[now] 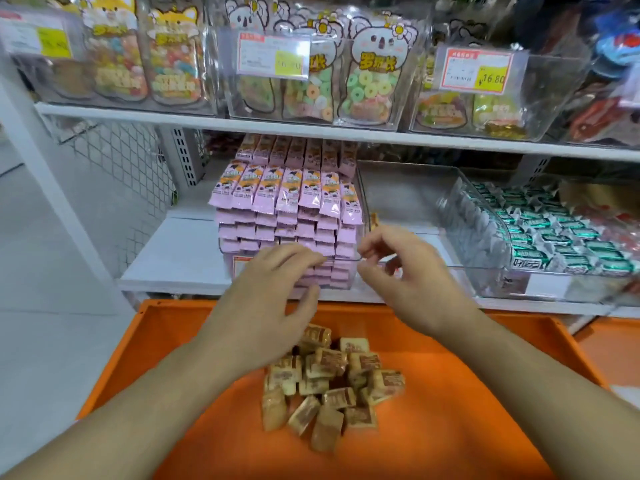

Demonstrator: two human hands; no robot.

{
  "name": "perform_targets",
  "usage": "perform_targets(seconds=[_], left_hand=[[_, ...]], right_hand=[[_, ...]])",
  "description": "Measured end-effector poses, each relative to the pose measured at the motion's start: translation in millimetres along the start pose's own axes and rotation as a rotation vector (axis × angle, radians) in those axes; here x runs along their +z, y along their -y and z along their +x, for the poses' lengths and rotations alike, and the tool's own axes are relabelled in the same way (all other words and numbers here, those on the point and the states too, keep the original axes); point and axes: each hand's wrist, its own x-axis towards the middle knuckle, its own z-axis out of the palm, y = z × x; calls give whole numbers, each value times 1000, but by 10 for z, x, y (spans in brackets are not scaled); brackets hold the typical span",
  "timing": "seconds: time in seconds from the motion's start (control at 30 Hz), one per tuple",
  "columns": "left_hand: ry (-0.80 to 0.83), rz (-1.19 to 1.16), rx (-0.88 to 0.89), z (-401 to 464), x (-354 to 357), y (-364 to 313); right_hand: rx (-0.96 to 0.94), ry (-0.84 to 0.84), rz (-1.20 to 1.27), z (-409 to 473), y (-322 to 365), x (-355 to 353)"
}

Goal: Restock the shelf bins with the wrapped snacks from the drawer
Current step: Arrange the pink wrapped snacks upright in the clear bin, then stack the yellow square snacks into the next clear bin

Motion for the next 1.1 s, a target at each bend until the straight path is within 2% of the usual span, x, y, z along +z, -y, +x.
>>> perform_targets(seconds=[0.1,0.2,0.3,0.37,0.5,0.63,0.8,0.9,1.0,1.1], left_hand=[[160,-46,-72,-317,436,127],[370,-40,-185,-613,890,388],[503,39,-200,-670,1224,573],[532,76,-192,-585,1428,612],[587,220,-167,-396,1967,662],[660,374,-191,-325,2429,774],[664,501,-197,-257,2563,742],[648,456,-227,-342,2515,707],[617,349,-250,-428,2325,625],[589,-25,-476,-348,1895,376]], right_hand=[[50,251,-134,-390,-178,315],[200,522,-336,-781,-693,696],[428,640,-409,-992,-1240,819],[552,647,-451,-1064,-1551,827],[656,589,-449,-1133,-2069,1013],[661,548,-417,-1166,-2363,1273],[664,528,-397,-1159,-2480,1327],[654,570,-430,-1140,-2370,1164],[740,583,-275,-1076,-2149,923],[763,543,-120,-897,-1794,625]])
